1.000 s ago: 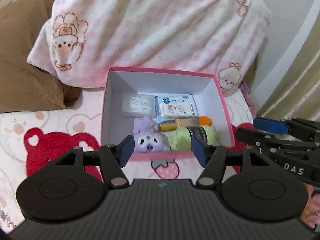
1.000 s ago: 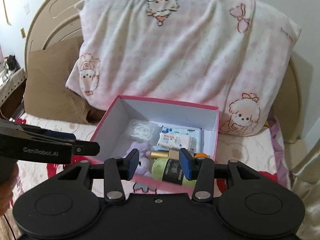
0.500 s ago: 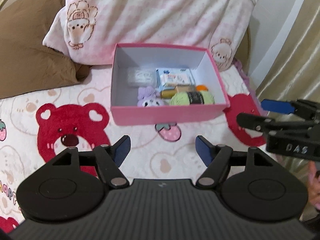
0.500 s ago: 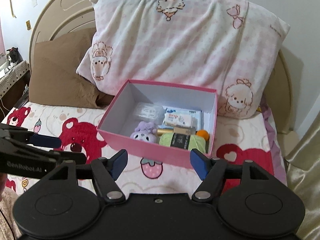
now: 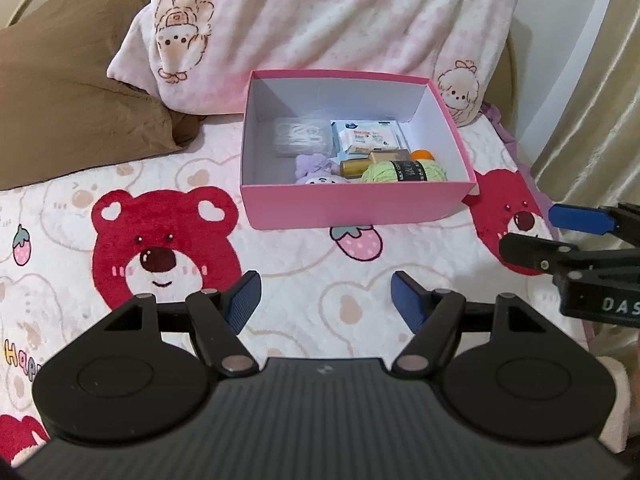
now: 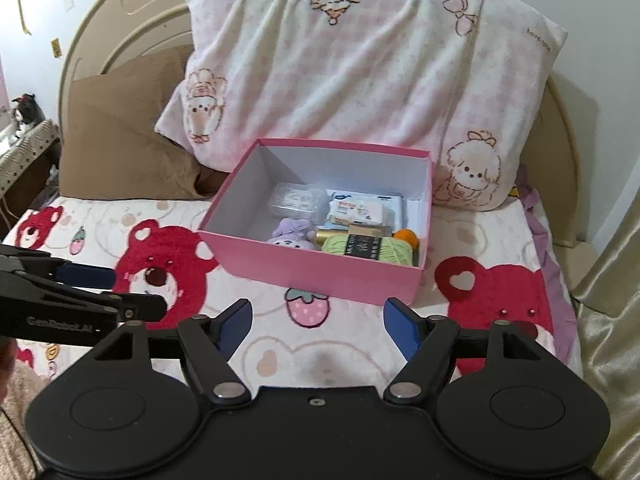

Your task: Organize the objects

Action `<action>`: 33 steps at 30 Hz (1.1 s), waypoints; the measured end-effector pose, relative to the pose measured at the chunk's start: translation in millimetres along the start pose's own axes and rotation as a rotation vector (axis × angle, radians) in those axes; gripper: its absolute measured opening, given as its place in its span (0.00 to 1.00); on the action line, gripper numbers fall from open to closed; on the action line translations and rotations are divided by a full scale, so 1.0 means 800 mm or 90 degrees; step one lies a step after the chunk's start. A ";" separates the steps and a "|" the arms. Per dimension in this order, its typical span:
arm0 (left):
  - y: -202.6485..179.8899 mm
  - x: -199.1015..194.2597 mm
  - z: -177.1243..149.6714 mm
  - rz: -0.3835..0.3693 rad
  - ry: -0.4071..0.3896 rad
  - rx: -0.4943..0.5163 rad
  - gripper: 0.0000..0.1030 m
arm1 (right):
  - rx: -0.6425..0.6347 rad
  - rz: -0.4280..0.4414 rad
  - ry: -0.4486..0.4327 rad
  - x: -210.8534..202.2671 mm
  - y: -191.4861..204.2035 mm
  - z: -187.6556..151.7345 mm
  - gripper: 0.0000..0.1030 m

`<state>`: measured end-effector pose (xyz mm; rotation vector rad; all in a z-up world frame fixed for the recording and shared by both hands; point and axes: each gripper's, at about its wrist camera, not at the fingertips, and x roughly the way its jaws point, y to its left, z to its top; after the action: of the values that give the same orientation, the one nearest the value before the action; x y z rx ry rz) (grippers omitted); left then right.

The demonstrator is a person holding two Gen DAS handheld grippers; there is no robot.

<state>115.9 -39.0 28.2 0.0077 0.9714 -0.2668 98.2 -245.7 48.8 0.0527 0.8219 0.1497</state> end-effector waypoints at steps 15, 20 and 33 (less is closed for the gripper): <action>0.003 -0.002 -0.010 0.026 0.006 -0.024 0.98 | 0.013 -0.061 0.028 -0.006 0.010 -0.021 0.90; 0.013 0.008 -0.008 0.035 0.033 -0.052 0.98 | 0.040 -0.067 0.038 -0.004 0.007 -0.025 0.90; 0.001 0.000 -0.018 0.055 0.026 0.007 0.98 | 0.072 -0.095 0.072 0.009 0.000 -0.033 0.90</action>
<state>104.0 -36.2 19.9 0.0651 1.0070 -0.1928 83.4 -245.3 25.4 0.0898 0.9433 -0.0350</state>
